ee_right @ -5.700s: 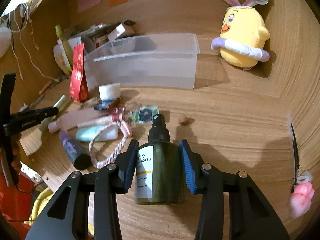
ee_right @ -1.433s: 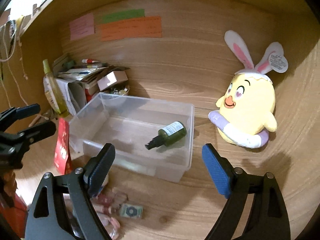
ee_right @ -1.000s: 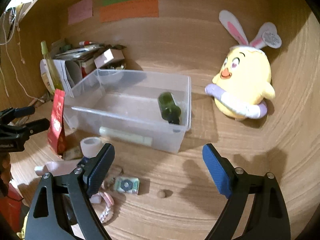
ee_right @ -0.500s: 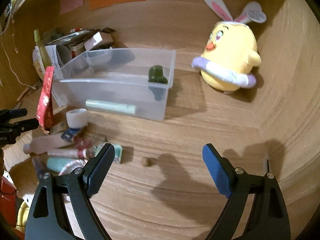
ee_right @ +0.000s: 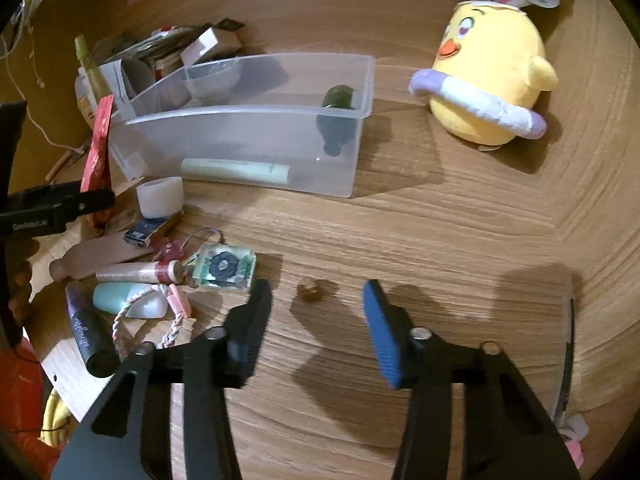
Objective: Organize objects
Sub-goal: 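Grasp the red tea pouch with the left tool, then lift the red pouch with the left tool while the right tool grasps a small brown bead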
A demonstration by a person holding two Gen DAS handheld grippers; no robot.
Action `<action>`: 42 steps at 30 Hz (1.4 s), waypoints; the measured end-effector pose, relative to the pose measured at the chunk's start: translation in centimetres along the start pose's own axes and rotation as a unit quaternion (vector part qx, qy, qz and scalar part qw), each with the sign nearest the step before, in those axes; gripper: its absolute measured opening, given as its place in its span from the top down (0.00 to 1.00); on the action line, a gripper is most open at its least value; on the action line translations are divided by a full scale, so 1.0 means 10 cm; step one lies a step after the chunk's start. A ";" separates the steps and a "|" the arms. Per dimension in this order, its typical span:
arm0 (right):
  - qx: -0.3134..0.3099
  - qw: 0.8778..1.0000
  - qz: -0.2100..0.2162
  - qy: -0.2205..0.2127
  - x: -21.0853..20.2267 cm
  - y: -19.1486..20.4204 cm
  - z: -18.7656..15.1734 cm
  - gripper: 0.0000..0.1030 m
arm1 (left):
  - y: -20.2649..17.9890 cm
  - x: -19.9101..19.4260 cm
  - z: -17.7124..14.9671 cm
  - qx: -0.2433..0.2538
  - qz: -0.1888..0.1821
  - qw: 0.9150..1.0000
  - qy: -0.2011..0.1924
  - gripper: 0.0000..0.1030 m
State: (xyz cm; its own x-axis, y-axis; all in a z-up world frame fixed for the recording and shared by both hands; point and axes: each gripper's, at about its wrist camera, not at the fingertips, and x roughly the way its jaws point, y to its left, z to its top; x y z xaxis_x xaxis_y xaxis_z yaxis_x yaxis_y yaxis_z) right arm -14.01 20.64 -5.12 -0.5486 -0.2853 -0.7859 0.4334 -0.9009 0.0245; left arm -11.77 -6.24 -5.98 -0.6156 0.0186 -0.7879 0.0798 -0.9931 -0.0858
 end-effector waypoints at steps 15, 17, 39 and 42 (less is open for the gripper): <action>-0.012 1.000 -0.002 -0.001 0.04 0.10 -0.02 0.90 | 0.05 -0.08 -0.02 -0.006 0.002 1.000 -0.029 0.46; -0.013 1.000 -0.003 -0.005 0.02 0.11 -0.02 0.91 | 0.05 -0.13 -0.02 -0.010 0.003 0.999 -0.036 0.46; -0.013 1.000 -0.007 0.008 0.11 0.09 -0.03 0.76 | -0.13 -0.63 0.29 0.009 -0.014 0.993 -0.116 0.46; -0.020 1.000 -0.007 0.006 0.13 0.11 0.00 0.82 | -0.17 -0.61 0.38 0.012 -0.015 0.993 -0.120 0.46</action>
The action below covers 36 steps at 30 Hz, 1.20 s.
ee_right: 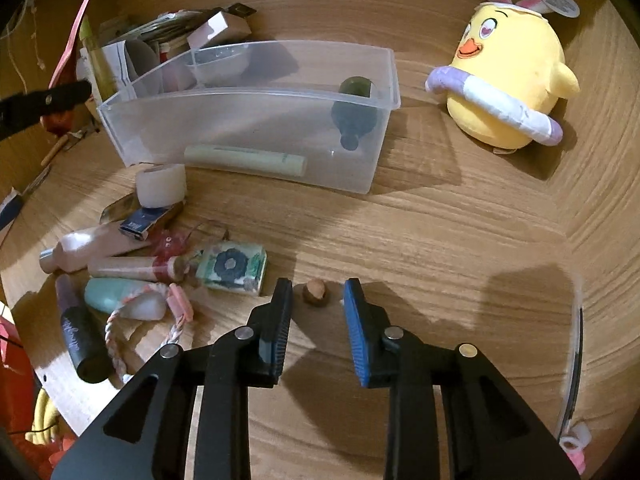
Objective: Organize objects
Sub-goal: 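Lift the red pouch with the left tool while the right tool grasps a small brown bead, then lower the red pouch and bead into the clear box and release both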
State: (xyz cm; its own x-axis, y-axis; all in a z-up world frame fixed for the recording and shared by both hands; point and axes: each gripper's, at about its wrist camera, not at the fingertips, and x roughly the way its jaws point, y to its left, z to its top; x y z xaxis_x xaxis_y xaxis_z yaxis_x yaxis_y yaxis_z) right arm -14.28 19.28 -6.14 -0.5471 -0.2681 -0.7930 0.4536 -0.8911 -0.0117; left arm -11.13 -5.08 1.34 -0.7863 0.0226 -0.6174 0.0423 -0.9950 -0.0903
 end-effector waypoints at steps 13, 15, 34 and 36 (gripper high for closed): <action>0.020 0.998 0.020 -0.063 -0.22 0.02 0.30 0.88 | -0.18 0.20 0.31 0.016 -0.005 1.000 -0.007 0.46; 0.032 0.996 0.031 -0.079 -0.27 0.01 0.39 0.88 | -0.19 0.23 0.34 0.016 -0.005 1.000 -0.007 0.46; 0.013 0.990 0.027 -0.135 -0.28 0.08 1.25 0.88 | -0.30 0.60 0.49 0.018 -0.013 0.999 0.025 0.46; 0.010 0.991 0.024 -0.130 -0.20 0.08 1.33 0.88 | -0.28 0.65 0.50 0.017 -0.012 0.999 0.029 0.46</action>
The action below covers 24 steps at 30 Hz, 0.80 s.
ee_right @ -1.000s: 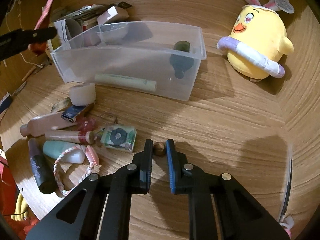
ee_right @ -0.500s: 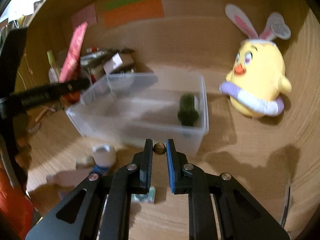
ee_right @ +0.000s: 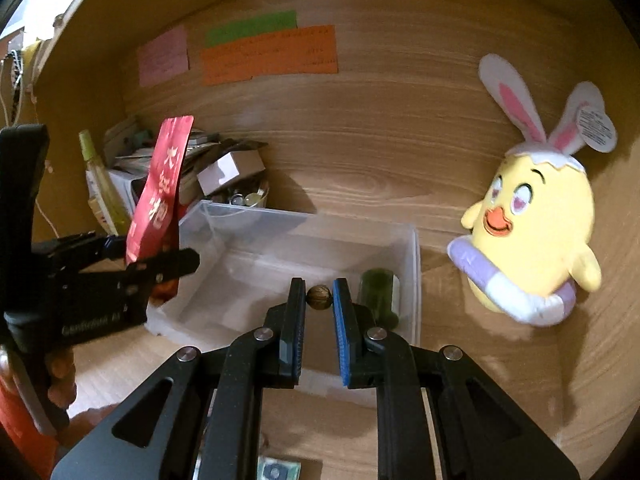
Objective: Organize objects
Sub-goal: 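Lower the red pouch and bead into the clear box and release both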
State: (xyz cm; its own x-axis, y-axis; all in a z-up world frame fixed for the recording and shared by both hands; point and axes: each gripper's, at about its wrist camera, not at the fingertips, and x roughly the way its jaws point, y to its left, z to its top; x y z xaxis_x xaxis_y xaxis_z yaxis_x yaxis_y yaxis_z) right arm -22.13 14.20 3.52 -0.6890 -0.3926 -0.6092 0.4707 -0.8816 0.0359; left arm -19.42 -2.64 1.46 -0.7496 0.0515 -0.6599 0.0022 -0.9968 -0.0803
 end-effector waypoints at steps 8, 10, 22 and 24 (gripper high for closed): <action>0.010 0.999 0.004 0.037 0.38 -0.05 0.02 0.88 | 0.09 0.25 0.01 -0.016 -0.002 0.999 0.032 0.46; 0.011 0.999 0.004 0.048 0.47 -0.06 -0.01 0.88 | 0.10 0.31 0.00 -0.015 -0.001 0.999 0.038 0.46; 0.005 0.996 0.001 0.088 0.74 -0.06 -0.11 0.88 | 0.03 0.52 -0.04 0.000 0.008 0.998 0.067 0.46; 0.001 0.996 0.002 0.092 0.76 -0.03 -0.12 0.88 | 0.02 0.53 -0.04 0.001 0.009 0.998 0.069 0.46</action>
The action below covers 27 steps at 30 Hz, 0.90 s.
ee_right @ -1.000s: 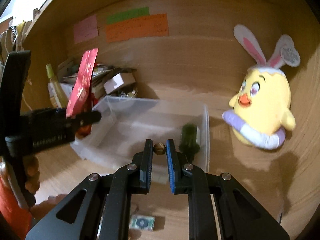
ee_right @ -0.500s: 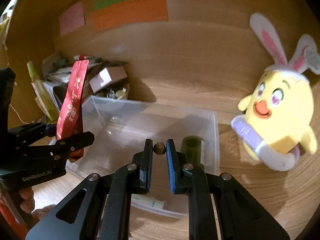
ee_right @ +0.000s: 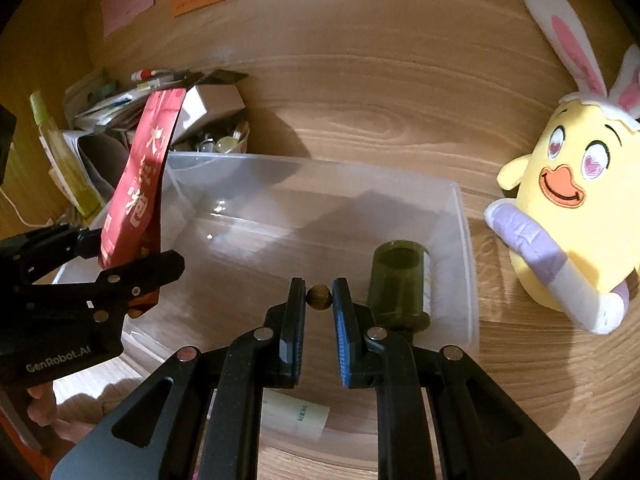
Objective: Organize objects
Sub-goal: 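Lower the red pouch and bead into the clear box and release both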
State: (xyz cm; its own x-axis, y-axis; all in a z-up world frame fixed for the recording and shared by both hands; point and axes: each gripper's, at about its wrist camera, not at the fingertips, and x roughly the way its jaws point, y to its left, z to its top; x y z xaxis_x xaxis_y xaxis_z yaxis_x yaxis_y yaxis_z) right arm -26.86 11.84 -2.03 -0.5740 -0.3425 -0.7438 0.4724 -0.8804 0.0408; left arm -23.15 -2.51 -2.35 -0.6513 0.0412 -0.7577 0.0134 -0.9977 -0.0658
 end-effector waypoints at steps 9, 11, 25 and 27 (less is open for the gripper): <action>-0.006 1.000 -0.010 0.007 0.03 0.06 -0.01 0.88 | -0.04 -0.01 0.02 -0.003 -0.014 1.000 0.009 0.46; -0.006 1.000 -0.010 0.007 0.02 0.07 -0.01 0.88 | -0.04 -0.05 0.02 -0.003 -0.013 1.000 0.003 0.46; 0.003 1.000 -0.011 -0.024 -0.31 0.04 0.03 0.56 | 0.04 -0.53 -0.10 -0.004 -0.014 0.999 -0.032 0.35; 0.002 0.999 -0.012 -0.033 -0.40 0.04 0.03 0.51 | 0.06 -0.60 -0.14 -0.004 -0.015 0.999 -0.038 0.35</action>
State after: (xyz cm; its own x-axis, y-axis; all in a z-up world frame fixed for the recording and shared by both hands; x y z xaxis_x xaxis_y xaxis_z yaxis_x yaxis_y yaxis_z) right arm -24.56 12.82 1.18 -0.6286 -0.3420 -0.6985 0.4550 -0.8901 0.0264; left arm -18.17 -3.31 1.29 -0.7071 0.0672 -0.7040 -0.0015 -0.9956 -0.0935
